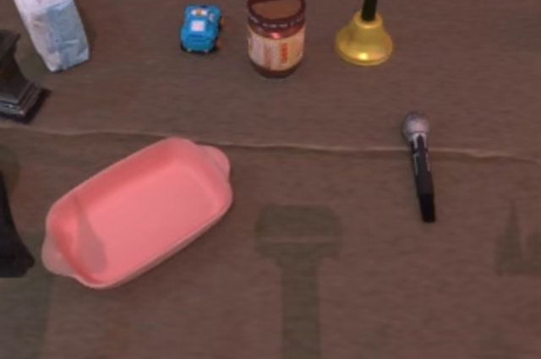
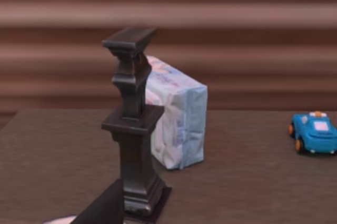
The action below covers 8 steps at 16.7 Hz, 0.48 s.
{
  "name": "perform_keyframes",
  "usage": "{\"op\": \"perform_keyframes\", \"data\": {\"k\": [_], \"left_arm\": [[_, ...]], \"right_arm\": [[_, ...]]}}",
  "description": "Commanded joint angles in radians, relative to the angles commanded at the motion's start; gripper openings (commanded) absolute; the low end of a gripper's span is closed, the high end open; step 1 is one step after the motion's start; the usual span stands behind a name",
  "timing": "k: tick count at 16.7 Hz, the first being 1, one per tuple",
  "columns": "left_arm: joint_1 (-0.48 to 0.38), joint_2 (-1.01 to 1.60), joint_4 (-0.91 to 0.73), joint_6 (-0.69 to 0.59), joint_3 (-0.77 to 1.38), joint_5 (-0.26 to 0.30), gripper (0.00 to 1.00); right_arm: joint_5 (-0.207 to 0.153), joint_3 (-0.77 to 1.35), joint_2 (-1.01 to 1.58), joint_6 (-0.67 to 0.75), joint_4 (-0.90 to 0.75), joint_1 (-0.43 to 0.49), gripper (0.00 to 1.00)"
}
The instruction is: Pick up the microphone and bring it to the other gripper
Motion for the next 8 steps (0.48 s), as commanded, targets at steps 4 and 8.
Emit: {"op": "perform_keyframes", "data": {"k": [4,8], "left_arm": [[0.000,0.000,0.000,0.000,0.000,0.000,1.00],[0.000,0.000,0.000,0.000,0.000,0.000,1.00]], "right_arm": [[0.000,0.030,0.030,0.009,-0.019,0.009,1.00],[0.004,0.209,0.220,0.057,-0.130,0.053,1.00]]}}
